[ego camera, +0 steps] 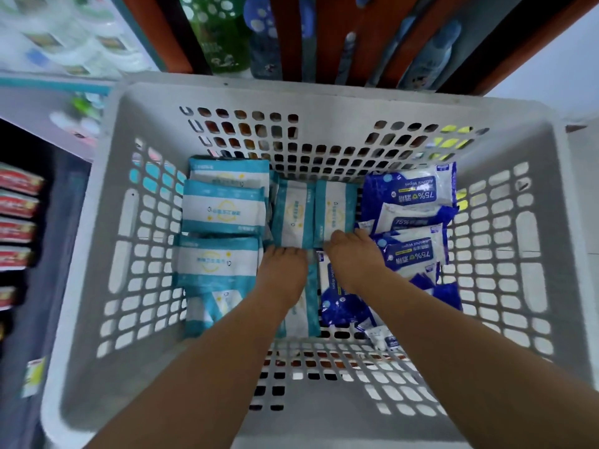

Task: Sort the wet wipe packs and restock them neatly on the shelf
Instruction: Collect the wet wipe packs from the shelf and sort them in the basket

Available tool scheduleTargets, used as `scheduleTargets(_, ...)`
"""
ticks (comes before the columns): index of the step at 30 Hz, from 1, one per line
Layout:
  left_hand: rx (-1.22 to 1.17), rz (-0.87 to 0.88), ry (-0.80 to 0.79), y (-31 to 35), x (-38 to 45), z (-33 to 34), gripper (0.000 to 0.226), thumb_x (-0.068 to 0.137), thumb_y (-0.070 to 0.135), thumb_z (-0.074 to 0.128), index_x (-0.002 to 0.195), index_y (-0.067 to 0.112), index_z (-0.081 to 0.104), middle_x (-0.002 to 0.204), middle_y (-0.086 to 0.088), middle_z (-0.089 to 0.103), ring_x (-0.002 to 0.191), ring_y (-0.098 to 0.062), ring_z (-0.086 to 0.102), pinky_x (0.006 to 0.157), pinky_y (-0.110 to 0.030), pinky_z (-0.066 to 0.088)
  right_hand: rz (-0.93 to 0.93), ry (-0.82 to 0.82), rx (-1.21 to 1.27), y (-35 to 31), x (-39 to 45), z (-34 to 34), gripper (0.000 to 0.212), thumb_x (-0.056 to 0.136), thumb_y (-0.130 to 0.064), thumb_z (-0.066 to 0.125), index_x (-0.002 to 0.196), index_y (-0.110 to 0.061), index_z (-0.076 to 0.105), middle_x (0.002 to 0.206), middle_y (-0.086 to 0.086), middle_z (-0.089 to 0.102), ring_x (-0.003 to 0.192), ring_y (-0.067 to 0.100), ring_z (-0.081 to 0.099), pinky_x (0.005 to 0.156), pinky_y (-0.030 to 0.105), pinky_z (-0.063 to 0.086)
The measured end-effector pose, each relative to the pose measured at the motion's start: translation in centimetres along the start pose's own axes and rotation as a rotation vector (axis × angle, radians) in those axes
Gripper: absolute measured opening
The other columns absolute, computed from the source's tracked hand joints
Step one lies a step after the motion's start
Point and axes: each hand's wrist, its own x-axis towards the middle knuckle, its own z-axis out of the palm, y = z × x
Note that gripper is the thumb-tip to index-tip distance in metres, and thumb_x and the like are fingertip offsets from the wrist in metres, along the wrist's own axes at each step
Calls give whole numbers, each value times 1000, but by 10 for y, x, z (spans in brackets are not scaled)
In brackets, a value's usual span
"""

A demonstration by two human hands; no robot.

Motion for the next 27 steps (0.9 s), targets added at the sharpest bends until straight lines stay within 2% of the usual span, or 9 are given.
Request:
scheduleTargets(5,29,30,20,-2,-3,1,35,85,1,51,117,13,60,118,-7,59,113,-27,52,101,-34,29,42,30,-57,-3,3,11,55,85,-14,56,137,-15,40,126,11,49,120,30,45,109,39,23)
scheduleTargets(8,-17,61,78,1,-5,-7,31,86,0,49,114,11,56,113,-6,62,106,-26,56,98,-32,31,79,38,-33,-4,5,16,47,87,-14,52,133,-14,43,126,10,49,120,29,44,108,39,22)
scheduleTargets(11,-50,52,118,0,-9,-22,37,84,-6,47,119,7,47,106,-9,65,96,-27,61,90,-31,35,96,40,19,-4,5,15,36,91,-14,46,127,-15,48,120,7,57,115,27,49,105,36,23)
scheduleTargets(14,-143,-48,138,-7,-18,-39,46,83,-7,50,126,5,41,101,-9,64,90,-27,62,70,-31,38,66,-7,-1,-4,2,12,28,93,-18,44,119,-19,55,117,4,61,114,25,50,102,34,25)
scheduleTargets(17,-416,-247,200,-21,-32,-53,43,84,-7,49,124,8,39,99,-10,60,87,-28,61,66,-34,42,27,-68,-131,-6,3,14,31,91,-21,48,120,-18,58,122,5,57,119,26,45,105,38,24)
scheduleTargets(20,-615,-502,344,-44,-44,-58,39,88,-7,40,125,6,38,103,-13,61,91,-31,61,70,-37,45,-13,-84,-140,-7,3,13,31,90,-20,49,121,-19,55,120,4,59,117,24,48,106,37,23)
scheduleTargets(23,-554,-711,396,-62,-55,-56,54,86,-6,44,135,7,26,123,-18,52,109,-33,54,89,-40,46,25,37,34,-10,1,2,28,91,-17,49,119,-18,50,108,5,64,104,25,57,97,33,32)
scheduleTargets(25,-330,-659,352,-65,-60,-52,80,85,-3,50,148,15,4,147,-18,23,134,-34,30,110,-41,29,114,127,336,-16,1,-12,17,96,-17,44,113,-14,46,97,9,64,93,29,59,82,32,40)
scheduleTargets(27,-183,-379,240,-58,-62,-45,93,86,-1,49,150,25,-13,158,-8,-8,145,-34,-3,117,-47,6,192,156,597,-25,4,-25,8,99,-19,40,105,-13,42,81,6,57,79,26,55,66,31,40)
